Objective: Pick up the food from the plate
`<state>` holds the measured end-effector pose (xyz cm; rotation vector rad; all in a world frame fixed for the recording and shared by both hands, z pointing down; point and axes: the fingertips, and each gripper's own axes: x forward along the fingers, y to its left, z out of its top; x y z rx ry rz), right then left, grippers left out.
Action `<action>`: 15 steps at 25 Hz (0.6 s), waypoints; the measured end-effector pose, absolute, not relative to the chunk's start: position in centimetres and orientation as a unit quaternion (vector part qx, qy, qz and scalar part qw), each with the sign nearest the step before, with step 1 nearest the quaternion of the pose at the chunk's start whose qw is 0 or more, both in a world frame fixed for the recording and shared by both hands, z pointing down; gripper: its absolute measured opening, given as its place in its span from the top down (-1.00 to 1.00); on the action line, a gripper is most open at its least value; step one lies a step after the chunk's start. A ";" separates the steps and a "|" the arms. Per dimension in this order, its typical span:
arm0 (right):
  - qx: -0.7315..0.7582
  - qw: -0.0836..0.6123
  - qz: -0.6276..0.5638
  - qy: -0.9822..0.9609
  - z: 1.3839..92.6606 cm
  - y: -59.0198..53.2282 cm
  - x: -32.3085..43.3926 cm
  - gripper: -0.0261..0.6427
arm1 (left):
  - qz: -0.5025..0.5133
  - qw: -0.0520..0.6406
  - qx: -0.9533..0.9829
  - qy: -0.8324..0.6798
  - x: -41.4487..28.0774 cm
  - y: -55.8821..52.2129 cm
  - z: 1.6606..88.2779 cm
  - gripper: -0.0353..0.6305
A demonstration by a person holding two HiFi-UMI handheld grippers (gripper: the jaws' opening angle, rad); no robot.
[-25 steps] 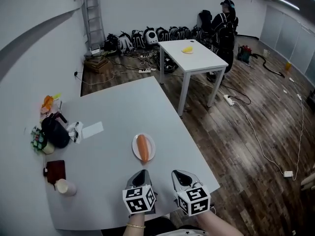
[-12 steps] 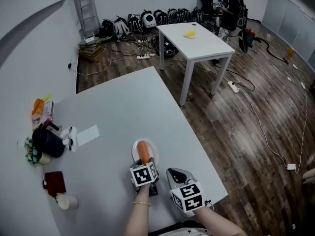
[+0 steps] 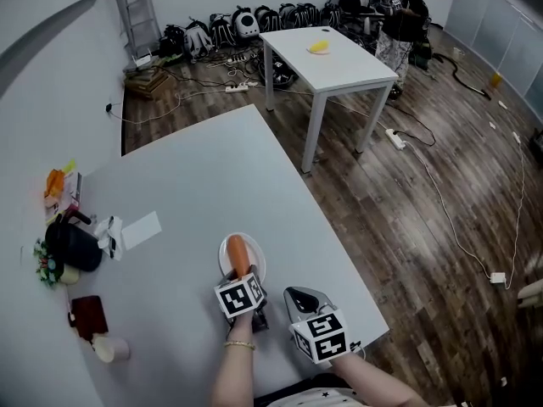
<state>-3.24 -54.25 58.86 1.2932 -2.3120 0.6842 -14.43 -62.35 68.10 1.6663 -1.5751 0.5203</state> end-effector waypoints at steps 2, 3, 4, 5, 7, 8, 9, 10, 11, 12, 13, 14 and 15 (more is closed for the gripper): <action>0.462 0.200 0.242 -0.829 58.6 -53.8 -3.3 0.93 | 0.191 0.382 0.661 -0.617 -14.6 -61.9 67.6 0.32; 0.462 0.200 0.240 -0.830 58.5 -53.6 -3.4 0.93 | 0.183 0.380 0.666 -0.615 -14.6 -61.7 67.3 0.32; 0.463 0.199 0.238 -0.830 58.3 -53.4 -3.4 0.93 | 0.175 0.380 0.672 -0.612 -14.5 -61.4 67.0 0.32; 0.464 0.198 0.236 -0.831 58.1 -53.2 -3.3 0.93 | 0.166 0.380 0.677 -0.609 -14.4 -61.1 66.6 0.32; 0.465 0.195 0.232 -0.832 57.7 -52.9 -3.1 0.93 | 0.151 0.377 0.686 -0.603 -14.1 -60.2 65.7 0.32; 0.466 0.194 0.230 -0.832 57.5 -52.7 -3.0 0.93 | 0.145 0.375 0.690 -0.602 -13.9 -59.7 65.2 0.32; 0.466 0.192 0.229 -0.833 57.3 -52.4 -2.9 0.93 | 0.137 0.374 0.693 -0.600 -13.8 -59.1 64.6 0.32; 0.466 0.191 0.227 -0.834 57.1 -52.2 -2.9 0.93 | 0.127 0.375 0.696 -0.598 -13.7 -58.4 64.0 0.32; 0.466 0.190 0.226 -0.834 56.9 -52.0 -2.9 0.93 | 0.116 0.377 0.699 -0.597 -13.7 -57.6 63.3 0.32; 0.465 0.189 0.223 -0.835 56.7 -51.7 -2.9 0.93 | 0.104 0.378 0.702 -0.595 -13.6 -56.8 62.6 0.32; 0.465 0.187 0.220 -0.837 56.4 -51.5 -2.9 0.93 | 0.094 0.377 0.704 -0.594 -13.6 -55.9 61.8 0.32; 0.464 0.185 0.216 -0.839 56.1 -51.2 -2.9 0.93 | 0.086 0.376 0.707 -0.594 -13.5 -55.0 61.0 0.32; 0.463 0.183 0.211 -0.841 55.7 -50.8 -2.8 0.93 | 0.077 0.373 0.709 -0.594 -13.4 -54.1 60.1 0.32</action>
